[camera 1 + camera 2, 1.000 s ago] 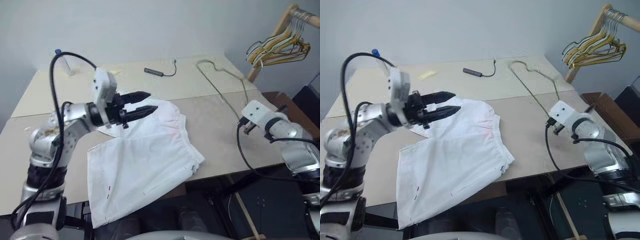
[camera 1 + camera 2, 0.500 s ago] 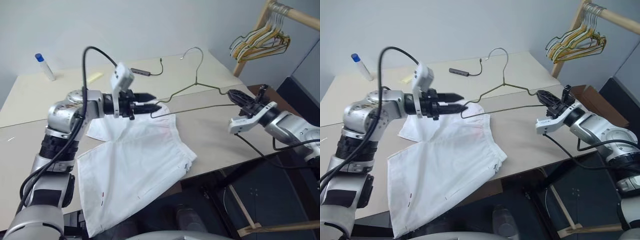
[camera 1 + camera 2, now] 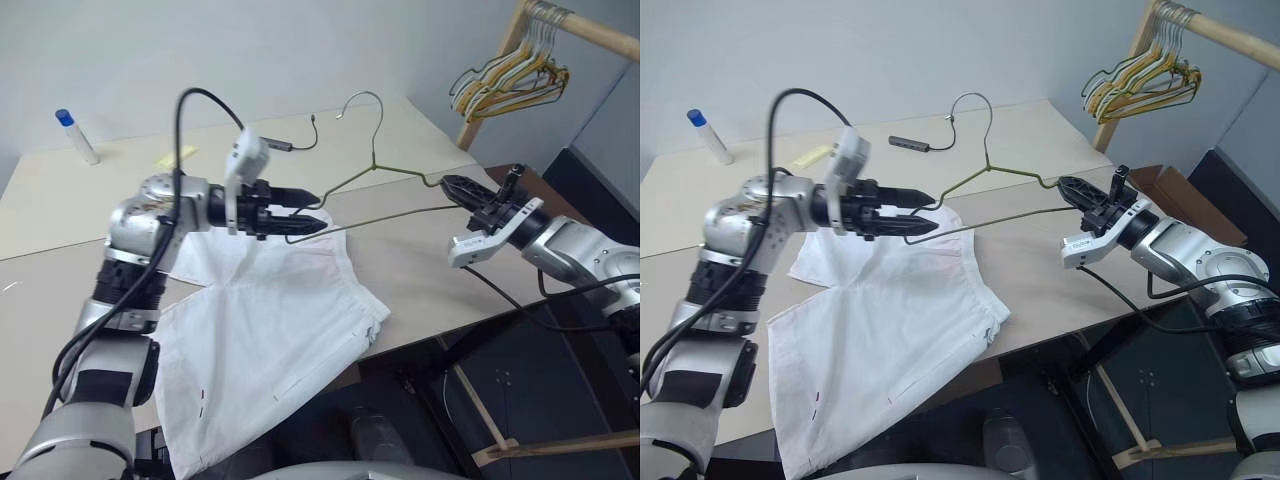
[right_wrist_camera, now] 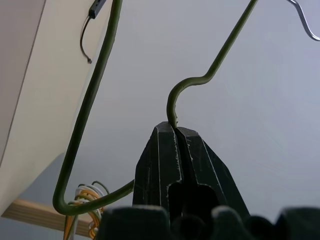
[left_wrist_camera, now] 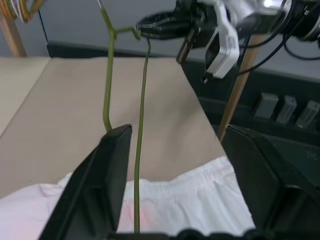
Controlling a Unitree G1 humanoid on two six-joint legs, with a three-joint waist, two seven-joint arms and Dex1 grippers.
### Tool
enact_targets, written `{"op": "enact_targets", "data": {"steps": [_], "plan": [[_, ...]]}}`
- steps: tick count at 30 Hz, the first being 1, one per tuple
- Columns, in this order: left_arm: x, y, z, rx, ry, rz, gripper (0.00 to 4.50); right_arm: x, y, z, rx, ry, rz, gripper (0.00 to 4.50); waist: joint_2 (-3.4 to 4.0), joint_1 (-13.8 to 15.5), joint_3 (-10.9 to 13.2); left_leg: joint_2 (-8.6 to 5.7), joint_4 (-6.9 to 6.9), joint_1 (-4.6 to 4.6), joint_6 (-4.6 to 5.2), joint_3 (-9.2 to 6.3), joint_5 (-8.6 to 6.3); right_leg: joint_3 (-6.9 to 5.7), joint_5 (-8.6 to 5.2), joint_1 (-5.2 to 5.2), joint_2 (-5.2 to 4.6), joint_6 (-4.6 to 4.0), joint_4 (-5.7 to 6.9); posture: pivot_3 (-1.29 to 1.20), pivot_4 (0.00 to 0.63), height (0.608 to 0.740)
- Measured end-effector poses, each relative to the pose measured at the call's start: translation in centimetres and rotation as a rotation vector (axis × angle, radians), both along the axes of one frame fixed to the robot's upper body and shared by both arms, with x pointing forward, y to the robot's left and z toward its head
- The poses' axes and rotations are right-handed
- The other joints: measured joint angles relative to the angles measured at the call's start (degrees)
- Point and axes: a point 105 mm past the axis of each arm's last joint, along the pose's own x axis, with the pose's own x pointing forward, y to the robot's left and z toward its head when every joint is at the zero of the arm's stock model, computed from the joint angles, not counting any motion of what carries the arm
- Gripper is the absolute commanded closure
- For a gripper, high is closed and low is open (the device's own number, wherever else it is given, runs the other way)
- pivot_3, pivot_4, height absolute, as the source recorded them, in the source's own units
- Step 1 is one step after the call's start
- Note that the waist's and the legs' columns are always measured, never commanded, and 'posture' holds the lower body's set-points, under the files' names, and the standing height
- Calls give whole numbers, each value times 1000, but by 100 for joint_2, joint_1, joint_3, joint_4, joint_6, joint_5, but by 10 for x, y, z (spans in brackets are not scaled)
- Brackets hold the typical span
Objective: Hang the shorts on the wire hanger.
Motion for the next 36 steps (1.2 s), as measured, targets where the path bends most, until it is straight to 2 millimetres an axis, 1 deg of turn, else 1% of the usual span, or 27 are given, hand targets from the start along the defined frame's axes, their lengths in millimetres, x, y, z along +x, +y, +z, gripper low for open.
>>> {"op": "enact_targets", "data": {"steps": [1,3,4,6,8,10,13,15,25,29,31,32,34,36], "plan": [[6,2,1,-10,-5,34,14,0,0,0,0,0,0,4500,0,1,0,-2,0,6,1,0,-1,0,2,7,-3,4,0,-165,0,740],[18,5,-3,9,-25,112,14,0,1,1,0,-2,4,4500,0,7,0,-7,1,10,4,0,-2,0,9,12,-5,7,-3,-162,0,740],[25,5,-8,45,-29,157,14,0,1,1,1,-2,5,4500,0,17,0,-7,4,10,4,-1,-2,0,11,15,-6,7,-3,-162,0,740],[36,5,-26,131,-14,219,14,0,5,3,11,-10,19,4500,0,15,0,-11,5,12,5,1,-2,3,15,17,-6,10,-4,-162,0,740],[35,0,-47,213,26,187,14,1,9,7,13,-19,33,4500,0,6,0,-11,4,6,5,2,-2,4,15,10,-4,10,-5,-163,0,740],[31,-4,-58,260,50,146,14,1,11,12,13,-32,40,4500,0,-5,0,-9,2,-1,6,3,-3,5,15,2,-3,10,-7,-164,0,740],[27,-9,-63,275,60,110,630,2,10,17,18,-48,38,4500,0,-12,0,-7,3,-5,9,3,-5,5,15,1,-2,10,-11,-166,0,740],[27,-9,-63,275,62,111,1216,2,10,17,17,-48,39,4500,0,-11,0,-7,3,-5,10,3,-5,5,15,2,-4,10,-11,-168,0,740],[29,-9,-60,257,58,123,4456,2,10,17,13,-48,38,4500,0,-10,0,-7,4,-3,10,3,-5,5,15,2,-5,10,-8,-165,0,740],[28,-9,-60,251,50,123,4456,1,11,17,12,-44,47,4500,0,-10,0,-7,4,-3,10,3,-5,6,15,3,-5,10,-8,-164,0,740],[27,-7,-62,256,50,124,4500,-1,12,16,10,-25,62,4013,0,-12,0,-7,4,-2,10,3,-5,6,15,3,-5,10,-8,-164,0,740],[26,-4,-62,265,47,129,4500,-4,13,15,24,-1,82,3839,0,-20,0,-7,3,-2,10,3,-5,6,15,2,-4,10,-8,-164,0,740],[26,4,-63,280,37,143,4500,-10,16,13,52,52,121,3159,0,-34,0,-6,3,0,10,2,-5,5,15,4,-4,10,-8,-161,0,740],[27,15,-61,292,27,173,4500,-20,18,11,85,127,176,2428,0,-49,0,-3,3,0,10,1,-5,5,15,7,-4,10,-9,-154,0,740]]}}
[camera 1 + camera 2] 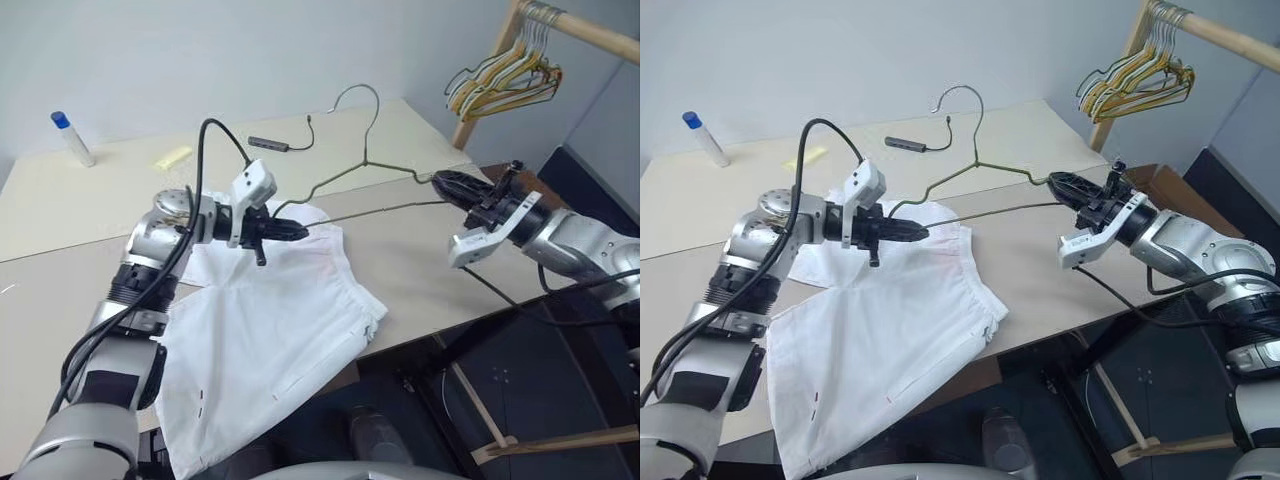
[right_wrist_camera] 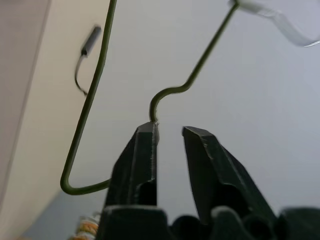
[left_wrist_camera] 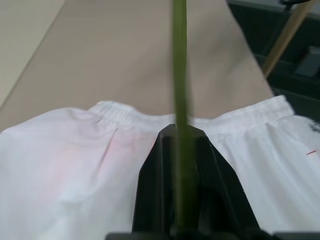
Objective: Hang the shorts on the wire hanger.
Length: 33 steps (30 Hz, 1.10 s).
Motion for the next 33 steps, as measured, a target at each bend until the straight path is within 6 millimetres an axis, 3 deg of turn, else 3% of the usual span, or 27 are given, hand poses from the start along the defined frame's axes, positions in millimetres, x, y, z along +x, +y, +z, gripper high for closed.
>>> {"op": "enact_targets", "data": {"steps": [6,9,13,17,23,26,33], "plan": [[-9,20,-7,55,-73,-1,4500,-20,0,-6,209,375,3,445,0,25,0,9,1,11,5,0,-3,0,2,15,-6,2,-3,-124,0,740],[-22,27,-15,109,-135,-73,4500,-27,-4,-4,382,772,-58,445,0,61,0,19,3,15,5,-3,-3,-2,5,20,-6,-1,0,-110,0,740],[-28,24,-11,115,-180,-126,4500,-33,-3,-6,375,1083,-108,445,0,210,0,21,18,16,7,-1,-4,-8,16,18,-5,-4,3,-104,0,740],[-32,21,-8,116,-205,-154,4500,-28,4,-12,360,1249,-137,445,1,359,-1,20,21,9,7,7,-4,-5,16,4,3,-5,10,-93,0,740],[-36,16,-10,113,-204,-183,4500,-14,15,-26,350,1363,-176,445,4,547,-2,10,33,-52,7,8,-4,-12,16,-51,7,-6,15,-86,0,740],[-37,12,-11,106,-204,-194,4500,-11,22,-25,324,1380,-174,1325,9,612,-5,10,103,-126,16,3,-9,-20,13,-119,7,-3,74,-88,0,740],[-37,8,-11,98,-206,-199,4500,-14,31,-38,246,1431,-180,3811,9,711,-5,8,117,-134,23,4,-14,-31,13,-116,6,-3,74,-84,0,740]]}}
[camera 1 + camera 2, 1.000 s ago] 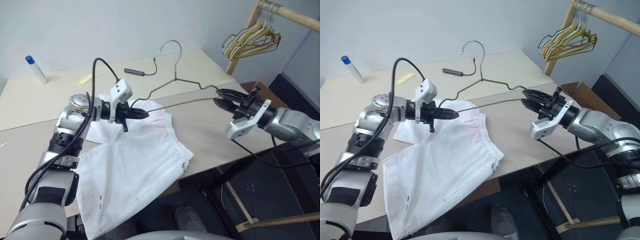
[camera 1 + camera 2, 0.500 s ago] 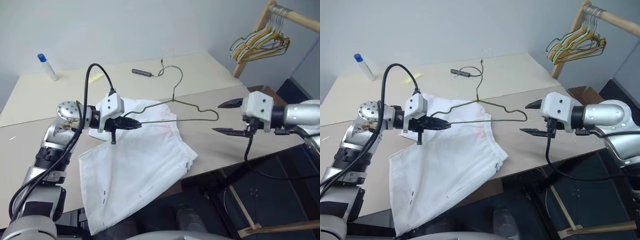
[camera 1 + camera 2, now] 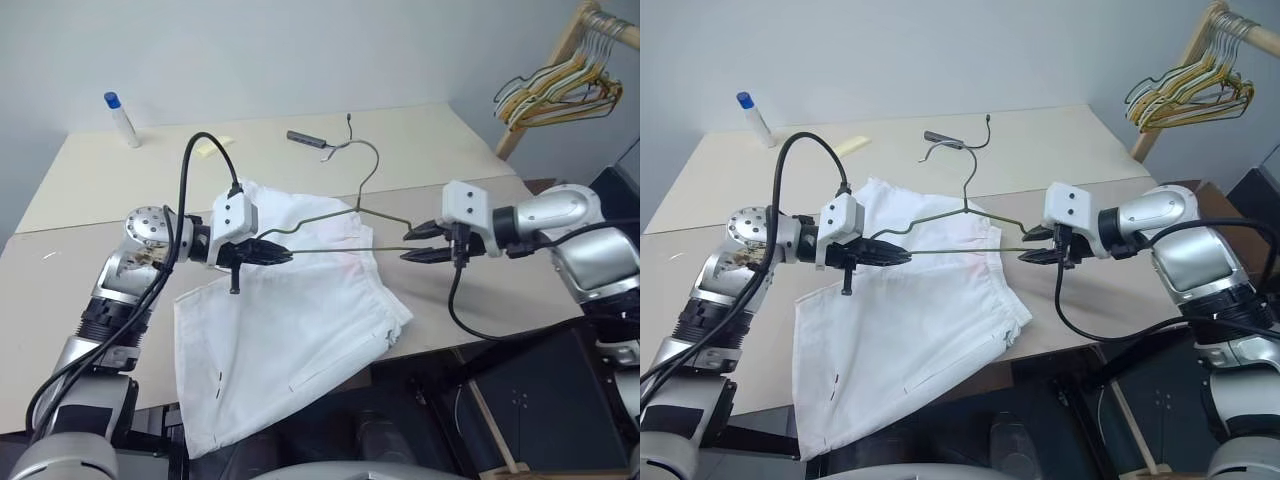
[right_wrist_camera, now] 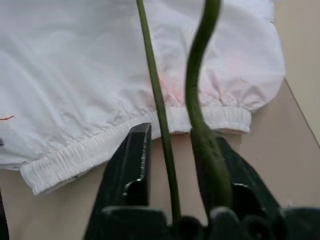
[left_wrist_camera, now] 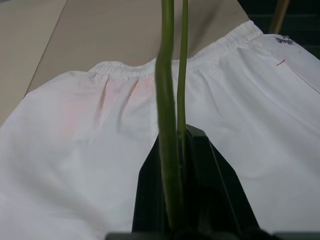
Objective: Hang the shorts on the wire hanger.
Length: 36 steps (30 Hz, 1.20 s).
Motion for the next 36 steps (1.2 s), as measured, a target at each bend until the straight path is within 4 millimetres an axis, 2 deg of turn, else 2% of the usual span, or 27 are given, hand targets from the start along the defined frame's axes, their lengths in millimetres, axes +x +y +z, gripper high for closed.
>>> {"op": "enact_targets", "data": {"steps": [2,4,9,13,17,19,21,23,25,27,31,36], "plan": [[0,0,0,0,-2,0,4500,0,-1,-2,-13,9,7,4483,0,-2,0,0,1,0,0,0,0,-1,0,2,0,0,0,-84,0,740],[0,0,0,1,-4,2,4500,-1,0,-3,-25,17,17,4483,0,-8,0,-1,2,0,0,-1,0,-1,0,2,0,0,0,-83,0,740],[-4,-2,0,-5,8,-32,3100,-6,-3,-3,-21,37,34,4500,0,-10,0,-1,2,0,0,-1,0,-1,0,2,0,0,0,-85,0,740],[-1,3,6,-52,15,-7,1815,-14,-16,-8,8,71,-8,4500,0,7,0,-1,4,-2,0,-5,0,-5,0,3,-1,0,-1,-83,0,740],[14,26,16,-113,-10,138,501,-28,-51,-19,62,164,-181,4500,0,22,0,0,5,-3,1,-9,-1,-9,0,6,-1,0,-3,-83,0,740],[14,35,23,-172,-6,188,43,-34,-67,-27,94,217,-294,4500,-1,24,-1,0,5,-2,1,-11,-1,-8,0,8,-2,0,-1,-79,0,740],[4,39,25,-246,-9,207,43,-50,-87,-46,109,317,-449,4500,6,35,-6,3,4,1,0,-11,-6,-5,-1,9,-2,1,-1,-79,0,740],[-9,37,15,-292,14,208,43,-66,-101,-64,139,443,-597,4500,10,40,-9,3,5,5,0,-8,-7,1,-1,10,-2,0,3,-76,0,740],[-21,33,6,-314,56,193,43,-79,-109,-75,188,545,-709,4500,10,43,-9,3,5,12,0,-9,-7,0,1,15,-1,-2,7,-74,1,740],[-28,29,11,-338,59,174,43,-88,-115,-81,236,619,-803,4500,10,69,-9,2,2,32,1,-9,-9,0,1,33,0,-3,4,-73,5,740],[-35,22,26,-367,21,132,43,-90,-118,-93,314,700,-921,4500,12,90,-10,-1,-14,65,-2,-7,-14,1,-3,66,3,-3,-10,-67,14,740],[-39,22,27,-346,24,109,43,-91,-110,-102,363,766,-945,4500,13,138,-10,-1,-15,65,-3,-8,-15,2,-4,67,6,-5,-12,-63,17,740]]}}
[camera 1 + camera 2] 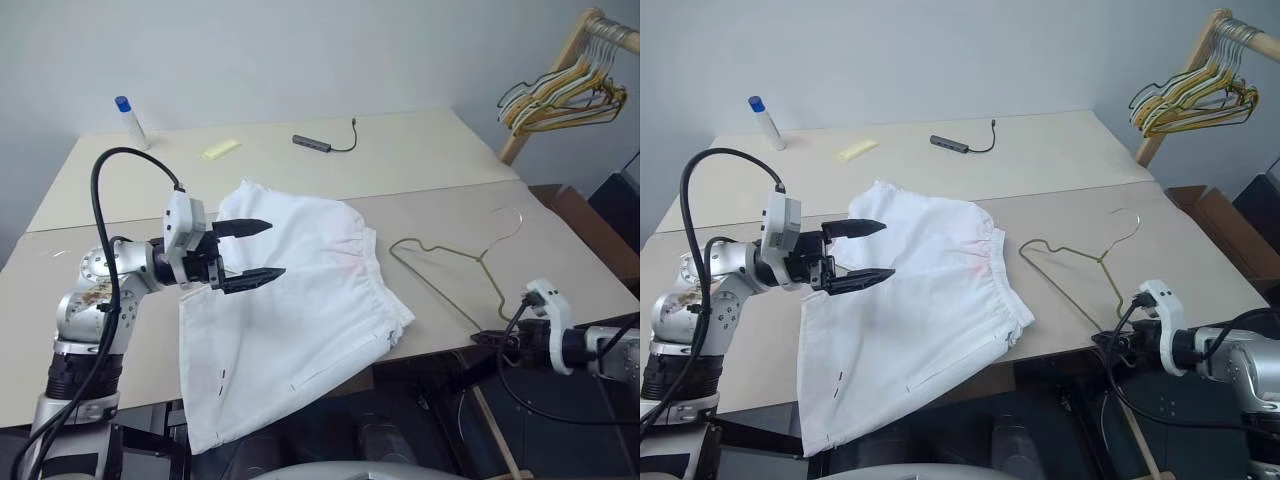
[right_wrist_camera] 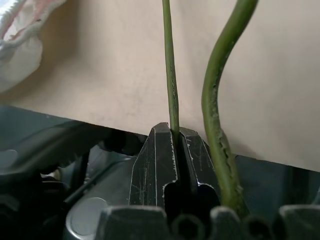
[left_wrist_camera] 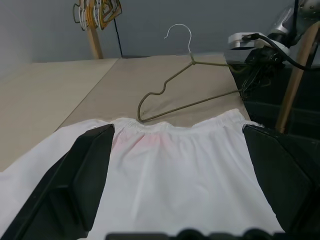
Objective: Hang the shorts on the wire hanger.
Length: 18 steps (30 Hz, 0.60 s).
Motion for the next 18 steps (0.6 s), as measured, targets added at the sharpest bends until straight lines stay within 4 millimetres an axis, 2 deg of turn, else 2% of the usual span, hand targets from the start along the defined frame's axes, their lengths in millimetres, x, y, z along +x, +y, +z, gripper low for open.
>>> {"op": "enact_targets", "data": {"steps": [7,13,18], "plan": [[-1,-3,-2,7,5,-11,43,10,19,17,102,-43,62,4500,0,28,0,0,-1,1,1,-6,-1,-5,0,8,0,0,-9,-55,16,740],[-4,-9,-5,23,23,-39,43,3,30,10,107,15,141,4500,0,46,0,0,0,2,2,-8,-1,-7,0,12,0,1,-10,-39,11,740],[-4,-9,-4,29,25,-40,43,7,28,9,89,35,141,4500,0,46,0,0,0,2,2,-8,-1,-7,0,12,1,0,-12,-36,10,740]]}}
